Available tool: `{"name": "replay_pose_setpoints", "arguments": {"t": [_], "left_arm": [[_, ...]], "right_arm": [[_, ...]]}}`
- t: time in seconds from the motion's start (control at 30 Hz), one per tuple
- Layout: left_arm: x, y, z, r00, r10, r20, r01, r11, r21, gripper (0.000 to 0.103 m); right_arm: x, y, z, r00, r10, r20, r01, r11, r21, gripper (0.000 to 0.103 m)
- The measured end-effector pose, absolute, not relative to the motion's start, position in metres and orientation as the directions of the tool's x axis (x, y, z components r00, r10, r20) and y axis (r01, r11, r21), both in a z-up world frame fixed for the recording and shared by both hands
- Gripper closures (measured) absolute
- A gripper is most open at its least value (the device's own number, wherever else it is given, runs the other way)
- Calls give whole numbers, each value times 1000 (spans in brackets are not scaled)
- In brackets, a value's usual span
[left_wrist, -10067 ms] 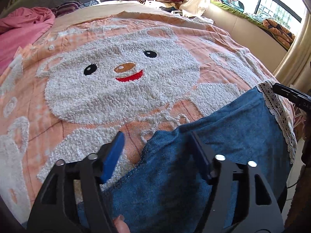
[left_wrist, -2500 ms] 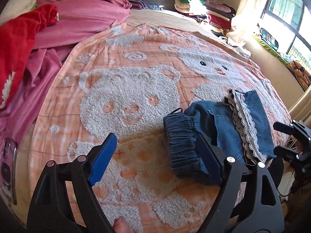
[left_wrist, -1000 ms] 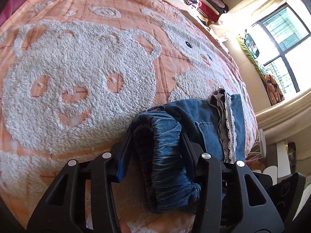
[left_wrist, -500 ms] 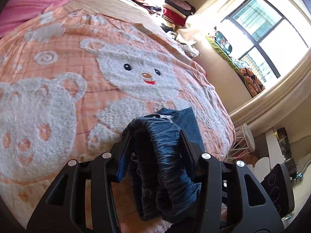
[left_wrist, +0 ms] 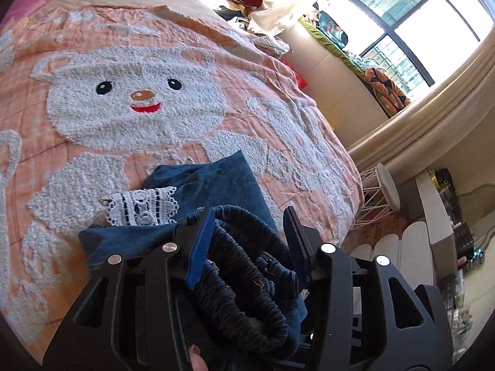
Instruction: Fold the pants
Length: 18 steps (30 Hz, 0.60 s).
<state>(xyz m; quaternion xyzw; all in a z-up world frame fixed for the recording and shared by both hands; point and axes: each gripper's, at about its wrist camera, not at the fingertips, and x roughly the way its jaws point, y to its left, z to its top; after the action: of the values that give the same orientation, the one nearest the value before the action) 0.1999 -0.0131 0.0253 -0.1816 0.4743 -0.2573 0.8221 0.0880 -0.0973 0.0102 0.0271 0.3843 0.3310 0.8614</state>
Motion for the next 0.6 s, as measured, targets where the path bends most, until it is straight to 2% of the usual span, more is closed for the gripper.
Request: {"name": "replay_pose_setpoints", "arguments": {"t": [0.17, 0.23, 0.3, 0.33, 0.47, 0.6], "left_arm": [[201, -25, 22, 398, -600, -694, 269, 799, -537, 64], [198, -25, 25, 403, -606, -686, 275, 795, -541, 59], [192, -19, 34, 421, -622, -660, 284, 782, -555, 50], [188, -15, 39, 438, -623, -649, 287, 781, -555, 49], [173, 11, 57, 544, -534, -648, 260, 841, -474, 41], [164, 44, 50, 600, -400, -693, 161, 909, -385, 40]], "right_arm": [[95, -108, 8, 489, 584, -648, -520, 792, 321, 76], [98, -117, 9, 494, 579, -648, -505, 798, 329, 64], [98, -126, 10, 516, 567, -642, -483, 812, 328, 59], [97, -130, 11, 522, 566, -638, -476, 814, 333, 57], [97, -140, 20, 547, 564, -619, -469, 819, 331, 44], [100, -140, 27, 555, 569, -607, -485, 814, 319, 42]]}}
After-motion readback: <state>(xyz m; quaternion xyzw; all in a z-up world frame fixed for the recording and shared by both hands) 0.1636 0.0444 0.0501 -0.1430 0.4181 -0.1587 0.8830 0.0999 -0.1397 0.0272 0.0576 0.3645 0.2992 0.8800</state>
